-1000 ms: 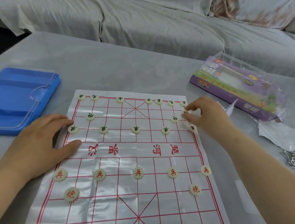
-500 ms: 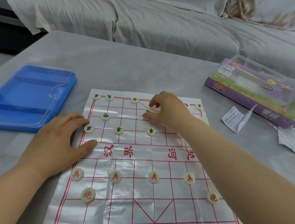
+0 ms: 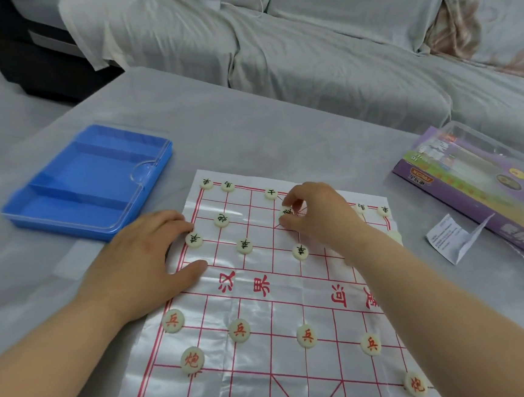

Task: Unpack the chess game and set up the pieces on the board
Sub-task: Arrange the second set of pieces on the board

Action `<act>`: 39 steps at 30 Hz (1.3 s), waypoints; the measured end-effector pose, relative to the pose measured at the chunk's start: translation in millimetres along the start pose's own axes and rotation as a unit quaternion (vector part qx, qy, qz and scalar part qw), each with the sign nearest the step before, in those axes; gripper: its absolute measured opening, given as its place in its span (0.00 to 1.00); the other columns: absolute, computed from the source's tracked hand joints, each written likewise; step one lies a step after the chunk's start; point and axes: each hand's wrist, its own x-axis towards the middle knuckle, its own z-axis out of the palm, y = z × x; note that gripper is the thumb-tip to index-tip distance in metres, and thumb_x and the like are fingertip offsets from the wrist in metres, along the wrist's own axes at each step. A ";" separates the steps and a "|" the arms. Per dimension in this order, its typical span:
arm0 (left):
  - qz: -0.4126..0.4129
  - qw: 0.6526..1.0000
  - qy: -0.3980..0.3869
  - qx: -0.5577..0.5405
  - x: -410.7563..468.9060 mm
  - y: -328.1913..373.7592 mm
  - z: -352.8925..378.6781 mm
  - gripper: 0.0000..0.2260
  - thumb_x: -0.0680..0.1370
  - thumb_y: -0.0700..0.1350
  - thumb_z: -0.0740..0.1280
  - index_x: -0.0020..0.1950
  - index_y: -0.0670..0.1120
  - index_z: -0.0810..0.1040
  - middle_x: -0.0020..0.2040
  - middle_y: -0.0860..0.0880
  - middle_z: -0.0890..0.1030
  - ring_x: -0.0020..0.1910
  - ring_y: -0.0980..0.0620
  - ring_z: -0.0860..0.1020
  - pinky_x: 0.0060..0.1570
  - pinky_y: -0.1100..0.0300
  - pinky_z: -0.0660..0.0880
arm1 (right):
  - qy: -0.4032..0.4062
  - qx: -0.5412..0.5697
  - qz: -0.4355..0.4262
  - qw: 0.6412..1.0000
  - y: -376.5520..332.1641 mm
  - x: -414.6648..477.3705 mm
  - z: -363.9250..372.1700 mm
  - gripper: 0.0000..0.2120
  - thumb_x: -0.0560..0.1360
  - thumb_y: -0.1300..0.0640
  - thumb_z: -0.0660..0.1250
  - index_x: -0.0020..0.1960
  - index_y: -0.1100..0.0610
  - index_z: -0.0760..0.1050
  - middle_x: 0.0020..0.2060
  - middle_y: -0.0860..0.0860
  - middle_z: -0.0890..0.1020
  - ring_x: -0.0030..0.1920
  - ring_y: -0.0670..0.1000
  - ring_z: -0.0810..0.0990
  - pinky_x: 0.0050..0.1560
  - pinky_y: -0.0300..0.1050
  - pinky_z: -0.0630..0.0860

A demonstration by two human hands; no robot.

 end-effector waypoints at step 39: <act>0.017 1.000 0.008 -0.012 0.5 -2.0 1.6 0.28 0.71 0.62 0.63 0.69 0.55 0.64 0.69 0.58 0.63 0.67 0.57 0.63 0.66 0.62 0.60 | 0.085 0.051 0.000 0.995 19.1 -6.0 -38.4 0.08 0.75 0.61 0.63 0.52 0.52 0.76 0.40 0.41 0.74 0.32 0.39 0.66 0.33 0.27 0.63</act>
